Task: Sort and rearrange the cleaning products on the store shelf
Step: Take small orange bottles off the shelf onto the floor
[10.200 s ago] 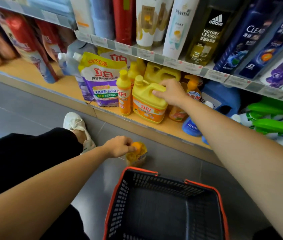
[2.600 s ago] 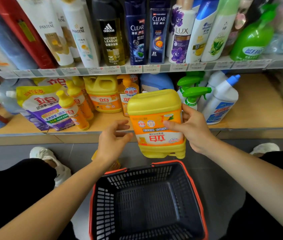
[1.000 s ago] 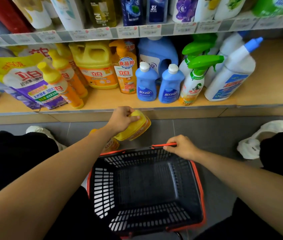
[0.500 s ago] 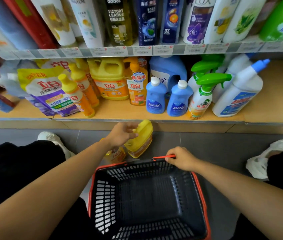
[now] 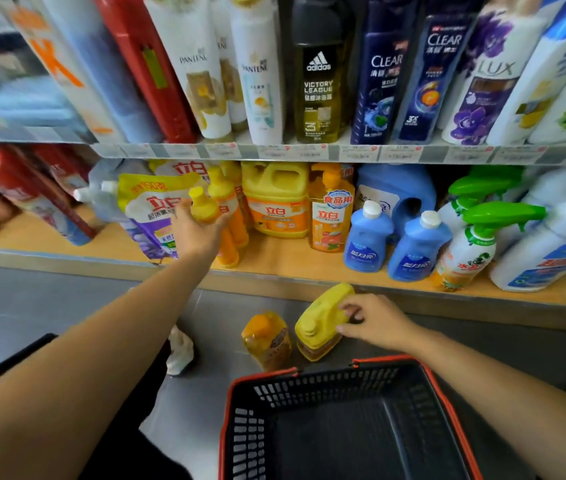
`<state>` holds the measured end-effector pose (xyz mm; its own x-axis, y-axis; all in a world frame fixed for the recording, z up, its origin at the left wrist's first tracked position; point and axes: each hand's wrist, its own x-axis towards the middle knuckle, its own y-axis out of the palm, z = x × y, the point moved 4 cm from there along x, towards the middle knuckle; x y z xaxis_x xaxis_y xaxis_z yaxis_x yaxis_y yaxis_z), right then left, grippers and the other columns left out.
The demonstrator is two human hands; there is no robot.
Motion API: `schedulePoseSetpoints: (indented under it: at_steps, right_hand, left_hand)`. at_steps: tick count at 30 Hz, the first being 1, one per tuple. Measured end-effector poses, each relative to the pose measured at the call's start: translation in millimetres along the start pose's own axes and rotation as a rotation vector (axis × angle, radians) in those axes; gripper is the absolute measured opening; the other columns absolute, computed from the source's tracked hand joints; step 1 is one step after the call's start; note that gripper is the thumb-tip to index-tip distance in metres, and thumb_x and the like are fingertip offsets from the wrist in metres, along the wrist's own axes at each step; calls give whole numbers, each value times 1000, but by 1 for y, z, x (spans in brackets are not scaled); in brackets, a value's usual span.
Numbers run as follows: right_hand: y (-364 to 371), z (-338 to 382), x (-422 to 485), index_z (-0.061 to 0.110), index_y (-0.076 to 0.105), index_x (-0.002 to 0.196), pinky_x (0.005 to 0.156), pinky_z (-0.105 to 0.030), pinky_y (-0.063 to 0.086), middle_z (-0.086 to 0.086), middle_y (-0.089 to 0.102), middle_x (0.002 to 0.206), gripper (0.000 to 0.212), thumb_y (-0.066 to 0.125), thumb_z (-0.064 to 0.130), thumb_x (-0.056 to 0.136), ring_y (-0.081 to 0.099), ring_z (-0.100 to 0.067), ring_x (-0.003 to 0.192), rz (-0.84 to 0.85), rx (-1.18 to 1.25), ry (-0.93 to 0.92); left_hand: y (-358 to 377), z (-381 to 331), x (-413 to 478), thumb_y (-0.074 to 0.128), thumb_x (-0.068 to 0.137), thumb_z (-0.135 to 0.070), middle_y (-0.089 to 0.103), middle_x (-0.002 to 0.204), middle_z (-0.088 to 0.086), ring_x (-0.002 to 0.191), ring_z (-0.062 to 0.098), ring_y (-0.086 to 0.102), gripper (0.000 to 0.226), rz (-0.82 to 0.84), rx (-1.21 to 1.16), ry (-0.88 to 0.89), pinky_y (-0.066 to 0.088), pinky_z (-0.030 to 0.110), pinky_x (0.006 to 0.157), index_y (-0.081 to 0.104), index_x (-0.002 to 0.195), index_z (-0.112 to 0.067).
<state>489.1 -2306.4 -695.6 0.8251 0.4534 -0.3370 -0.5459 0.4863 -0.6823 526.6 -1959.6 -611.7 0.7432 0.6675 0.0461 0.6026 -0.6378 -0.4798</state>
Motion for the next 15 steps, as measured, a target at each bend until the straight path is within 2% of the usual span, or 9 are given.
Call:
schedulePoseSetpoints:
  at_steps: [3,5,8,10,13,15]
  right_hand:
    - [-5,35,19,33,64,120,76,-21,50,13,66,106,50,83,41,75,63,-4,90,-60,117,-84]
    - [-7,58,34,32,60,128,76,-19,47,14,63,110,58,83,43,76,60,2,91,-75,157,-133]
    - [-5,90,57,29,48,142,82,-25,49,8,60,122,78,83,48,74,60,-4,98,-92,193,-162]
    - [-1,110,70,28,37,150,91,-30,49,3,55,135,94,85,48,71,57,-12,112,-121,208,-174]
    - [7,139,83,28,27,155,107,-42,45,-2,44,150,109,88,50,67,48,-19,132,-136,221,-193]
    - [12,152,83,27,32,151,104,-43,47,-1,48,147,105,88,51,66,51,-20,130,-156,204,-209]
  left_hand:
    - [2,0,15,83,82,-29,61,125,0,119,26,59,63,98,4,18,54,44,96,49,134,-22]
    - [-1,1,20,81,85,-27,63,124,2,115,26,61,57,139,33,34,55,41,87,50,133,-22]
    - [-10,3,20,81,86,-26,65,120,0,110,21,62,51,209,-22,70,55,39,88,54,128,-21]
    - [-18,2,16,80,86,-24,68,117,4,105,19,65,46,227,-154,52,57,37,87,58,126,-16]
    - [-25,-5,5,79,87,-22,75,107,8,88,16,75,42,287,-405,-50,60,28,65,61,123,-9]
    - [-26,-10,-2,78,87,-27,78,92,2,79,16,77,35,329,-469,-99,59,26,57,65,115,-11]
